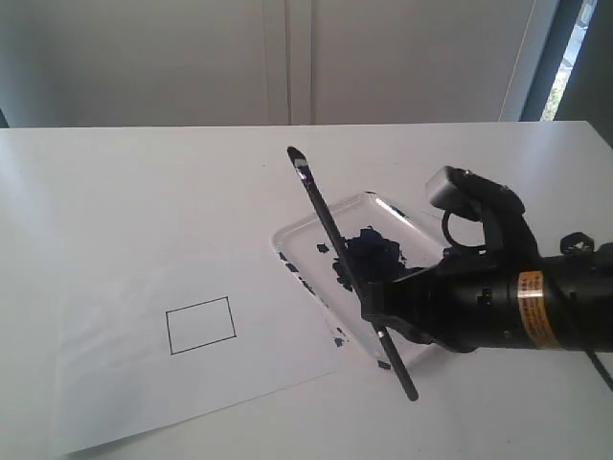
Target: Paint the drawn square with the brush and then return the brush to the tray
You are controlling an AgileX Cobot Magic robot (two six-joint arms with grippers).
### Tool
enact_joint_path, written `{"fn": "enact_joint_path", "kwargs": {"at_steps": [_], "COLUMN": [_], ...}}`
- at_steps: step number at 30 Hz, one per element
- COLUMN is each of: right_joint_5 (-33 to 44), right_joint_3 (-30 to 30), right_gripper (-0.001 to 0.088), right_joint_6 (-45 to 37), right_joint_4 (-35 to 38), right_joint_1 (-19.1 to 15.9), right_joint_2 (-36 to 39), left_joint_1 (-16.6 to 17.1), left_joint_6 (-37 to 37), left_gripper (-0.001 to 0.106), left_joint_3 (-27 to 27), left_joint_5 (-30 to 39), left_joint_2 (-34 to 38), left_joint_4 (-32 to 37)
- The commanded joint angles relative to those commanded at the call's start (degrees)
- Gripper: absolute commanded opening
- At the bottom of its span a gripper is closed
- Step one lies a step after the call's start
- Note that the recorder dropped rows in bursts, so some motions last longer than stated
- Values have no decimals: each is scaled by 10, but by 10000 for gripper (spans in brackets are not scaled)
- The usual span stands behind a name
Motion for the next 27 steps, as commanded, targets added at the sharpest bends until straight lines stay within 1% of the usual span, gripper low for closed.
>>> {"fn": "enact_joint_path", "kwargs": {"at_steps": [2, 7, 12, 22, 27], "right_joint_5": [4, 55, 95, 92, 84], "right_joint_3": [16, 83, 133, 203, 222], "right_gripper": [0, 0, 0, 0, 0], "right_joint_6": [0, 0, 0, 0, 0], "right_joint_4": [13, 46, 101, 162, 175], "right_joint_1": [0, 0, 0, 0, 0], "right_joint_2": [-16, -47, -77, -115, -117], "left_joint_1": [0, 0, 0, 0, 0], "left_joint_6": [0, 0, 0, 0, 0], "left_gripper": [0, 0, 0, 0, 0], "left_joint_3": [0, 0, 0, 0, 0], "left_joint_5": [0, 0, 0, 0, 0], "left_joint_2": [0, 0, 0, 0, 0], "left_joint_4": [0, 0, 0, 0, 0]}}
